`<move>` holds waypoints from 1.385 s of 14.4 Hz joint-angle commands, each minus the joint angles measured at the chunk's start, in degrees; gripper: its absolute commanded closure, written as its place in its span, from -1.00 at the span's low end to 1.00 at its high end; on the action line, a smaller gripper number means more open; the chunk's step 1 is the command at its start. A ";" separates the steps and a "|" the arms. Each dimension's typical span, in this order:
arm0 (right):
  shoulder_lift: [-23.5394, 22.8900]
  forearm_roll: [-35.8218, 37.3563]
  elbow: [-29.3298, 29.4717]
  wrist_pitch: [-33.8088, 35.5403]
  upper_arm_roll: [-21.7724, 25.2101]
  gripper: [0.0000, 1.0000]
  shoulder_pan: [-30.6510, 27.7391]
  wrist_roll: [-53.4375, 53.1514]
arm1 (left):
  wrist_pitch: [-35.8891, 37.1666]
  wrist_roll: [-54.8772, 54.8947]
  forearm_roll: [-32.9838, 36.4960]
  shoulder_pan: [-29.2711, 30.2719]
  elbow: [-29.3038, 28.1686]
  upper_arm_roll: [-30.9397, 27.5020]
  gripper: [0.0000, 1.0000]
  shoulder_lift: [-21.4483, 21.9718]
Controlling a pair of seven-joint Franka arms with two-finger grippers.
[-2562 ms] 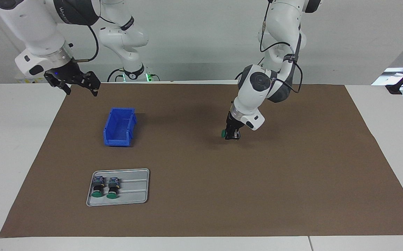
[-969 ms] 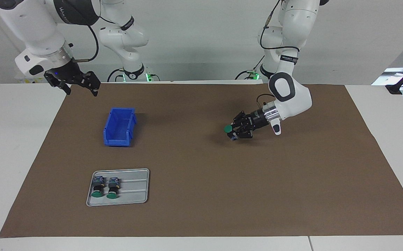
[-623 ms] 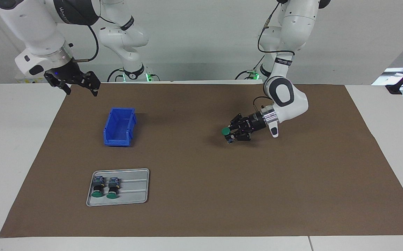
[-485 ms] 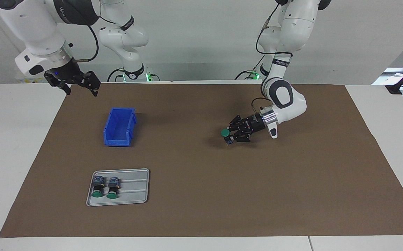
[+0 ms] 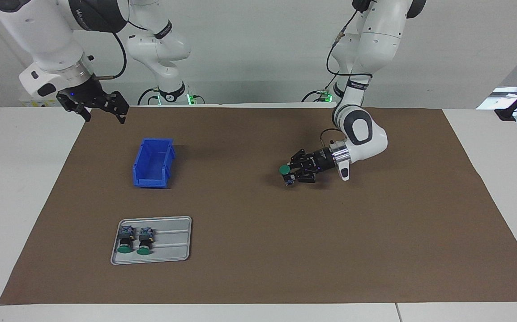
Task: Place and press button with both arms
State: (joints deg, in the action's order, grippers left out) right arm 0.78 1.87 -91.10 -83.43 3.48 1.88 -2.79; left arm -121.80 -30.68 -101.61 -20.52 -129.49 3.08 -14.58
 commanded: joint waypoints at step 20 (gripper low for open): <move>1.24 -0.28 -1.36 -0.24 -0.23 -0.96 -0.39 0.94 | -4.49 3.26 -3.16 -3.91 -0.76 -0.18 0.77 -1.33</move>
State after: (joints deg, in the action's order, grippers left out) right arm 0.78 1.87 -91.10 -83.43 3.48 1.88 -2.79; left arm -125.06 -28.47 -103.37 -23.00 -129.73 3.26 -16.03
